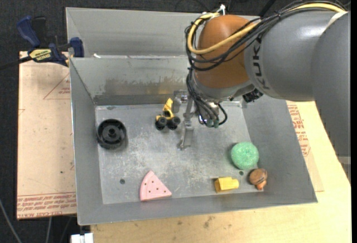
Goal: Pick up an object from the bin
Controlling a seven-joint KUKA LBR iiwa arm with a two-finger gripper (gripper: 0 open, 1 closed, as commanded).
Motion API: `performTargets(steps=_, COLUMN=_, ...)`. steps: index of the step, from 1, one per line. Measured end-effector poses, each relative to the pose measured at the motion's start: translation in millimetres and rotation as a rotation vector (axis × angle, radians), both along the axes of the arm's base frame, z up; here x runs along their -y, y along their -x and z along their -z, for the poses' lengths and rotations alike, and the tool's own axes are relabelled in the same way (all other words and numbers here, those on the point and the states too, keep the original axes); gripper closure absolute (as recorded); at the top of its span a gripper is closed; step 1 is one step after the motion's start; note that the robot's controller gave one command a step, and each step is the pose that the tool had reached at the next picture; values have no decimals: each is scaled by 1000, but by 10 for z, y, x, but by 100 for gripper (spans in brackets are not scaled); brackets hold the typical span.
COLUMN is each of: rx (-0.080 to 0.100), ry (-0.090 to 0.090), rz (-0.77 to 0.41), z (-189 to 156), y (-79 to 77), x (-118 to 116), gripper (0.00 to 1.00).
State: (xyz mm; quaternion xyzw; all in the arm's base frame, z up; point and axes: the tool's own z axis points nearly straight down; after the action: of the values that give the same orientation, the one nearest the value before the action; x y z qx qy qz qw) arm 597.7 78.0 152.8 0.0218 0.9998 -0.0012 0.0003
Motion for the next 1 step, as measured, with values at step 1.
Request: performTargets(steps=1, rx=9, ry=-7, rz=81, z=472, y=-281, x=-99, gripper=0)
